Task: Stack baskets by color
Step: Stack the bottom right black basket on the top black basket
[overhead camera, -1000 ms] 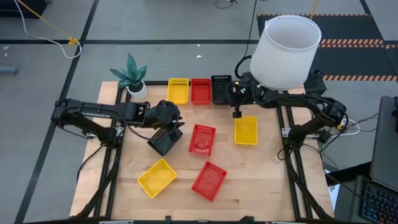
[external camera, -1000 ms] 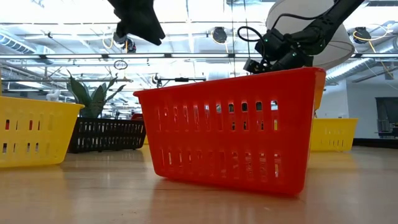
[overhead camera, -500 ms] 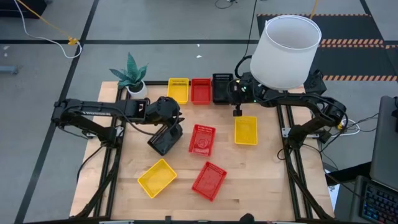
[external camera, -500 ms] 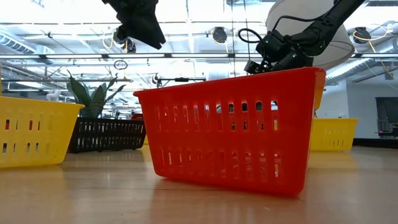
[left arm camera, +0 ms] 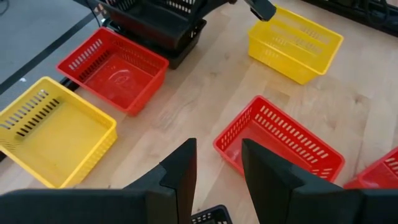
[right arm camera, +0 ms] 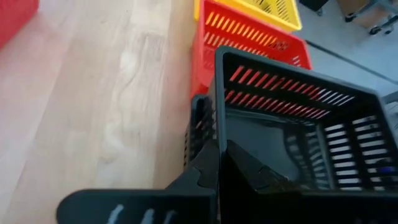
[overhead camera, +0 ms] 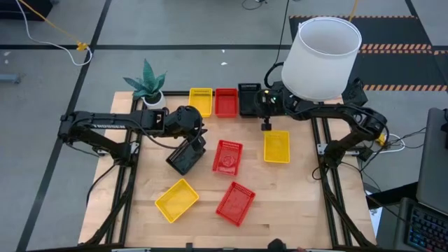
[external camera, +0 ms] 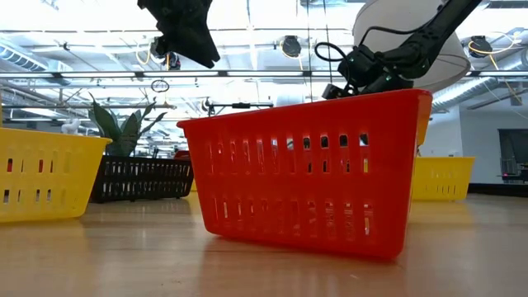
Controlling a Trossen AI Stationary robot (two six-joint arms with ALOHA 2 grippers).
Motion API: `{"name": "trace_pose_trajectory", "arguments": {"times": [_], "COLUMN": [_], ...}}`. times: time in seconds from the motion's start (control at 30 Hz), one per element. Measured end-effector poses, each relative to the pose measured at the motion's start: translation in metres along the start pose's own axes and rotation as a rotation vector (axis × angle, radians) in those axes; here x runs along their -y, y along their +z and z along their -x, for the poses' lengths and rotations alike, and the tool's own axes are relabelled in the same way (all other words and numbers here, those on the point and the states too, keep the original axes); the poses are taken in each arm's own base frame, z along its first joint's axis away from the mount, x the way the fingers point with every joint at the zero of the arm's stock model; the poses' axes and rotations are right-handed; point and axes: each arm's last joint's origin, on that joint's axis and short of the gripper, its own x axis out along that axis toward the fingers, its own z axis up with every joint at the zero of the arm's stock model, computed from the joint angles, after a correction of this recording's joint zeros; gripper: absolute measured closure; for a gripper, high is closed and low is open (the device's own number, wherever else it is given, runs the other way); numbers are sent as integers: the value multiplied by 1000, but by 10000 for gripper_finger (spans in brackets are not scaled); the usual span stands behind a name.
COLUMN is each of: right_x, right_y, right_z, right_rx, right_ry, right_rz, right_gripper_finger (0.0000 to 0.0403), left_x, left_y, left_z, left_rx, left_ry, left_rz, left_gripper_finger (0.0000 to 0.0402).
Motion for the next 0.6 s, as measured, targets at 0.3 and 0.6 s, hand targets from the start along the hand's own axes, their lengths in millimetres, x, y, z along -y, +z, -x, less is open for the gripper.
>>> {"name": "trace_pose_trajectory", "arguments": {"times": [0.3, 0.6], "right_x": [-1, -1], "right_y": [-2, -2], "right_z": [-1, -1], "right_rx": [-25, -34], "right_ry": [-7, -9], "right_rz": [-1, -12], "right_gripper_finger": [399, 384], "left_x": [1, 1], "left_y": [0, 0], "left_z": [0, 0], "left_rx": [-1, -1], "left_ry": [-3, -5], "left_rz": [5, 5], "left_gripper_finger": [275, 275]}}
